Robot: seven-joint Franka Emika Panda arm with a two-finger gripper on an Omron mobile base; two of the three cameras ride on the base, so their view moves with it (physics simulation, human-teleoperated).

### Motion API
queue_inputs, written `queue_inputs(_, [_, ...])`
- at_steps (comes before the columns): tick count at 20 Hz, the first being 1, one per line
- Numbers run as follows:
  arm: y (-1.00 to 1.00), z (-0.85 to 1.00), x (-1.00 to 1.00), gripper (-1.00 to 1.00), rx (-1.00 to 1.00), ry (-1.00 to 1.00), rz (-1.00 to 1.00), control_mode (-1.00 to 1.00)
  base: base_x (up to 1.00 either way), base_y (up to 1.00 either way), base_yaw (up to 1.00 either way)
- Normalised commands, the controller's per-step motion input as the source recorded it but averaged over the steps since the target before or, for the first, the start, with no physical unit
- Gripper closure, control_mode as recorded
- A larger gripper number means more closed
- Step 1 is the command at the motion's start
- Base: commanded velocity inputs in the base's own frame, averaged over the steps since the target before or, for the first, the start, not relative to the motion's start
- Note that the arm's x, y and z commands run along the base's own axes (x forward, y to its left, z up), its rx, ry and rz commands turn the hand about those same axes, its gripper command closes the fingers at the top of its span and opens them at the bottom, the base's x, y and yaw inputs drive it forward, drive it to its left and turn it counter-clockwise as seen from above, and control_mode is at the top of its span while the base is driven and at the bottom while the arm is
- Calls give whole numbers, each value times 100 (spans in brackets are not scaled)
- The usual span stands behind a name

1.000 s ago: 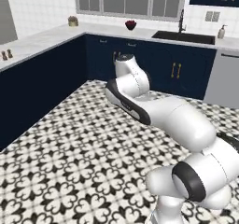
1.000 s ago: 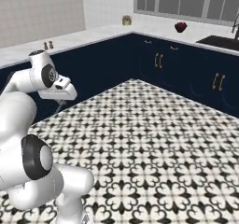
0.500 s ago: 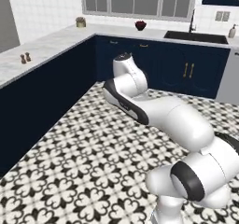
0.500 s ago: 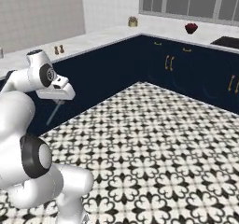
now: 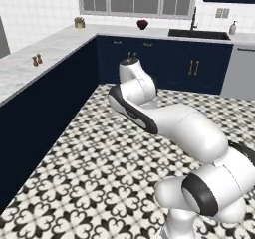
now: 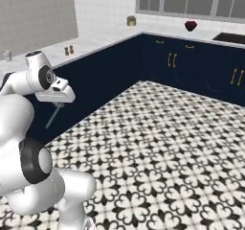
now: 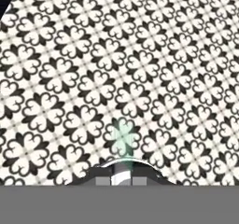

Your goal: Take a straw from the drawer in front and place it inside the glass cup on the dining counter.

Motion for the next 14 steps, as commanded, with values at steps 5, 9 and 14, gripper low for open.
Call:
queue_inputs(5, [0, 0, 0, 100, 0, 0, 0, 100, -14, 100, -29])
queue_inputs(9, [0, 0, 0, 100, 0, 0, 0, 100, 0, 100, -30])
queue_inputs(14, [0, 0, 0, 100, 0, 0, 0, 100, -9, 100, -31])
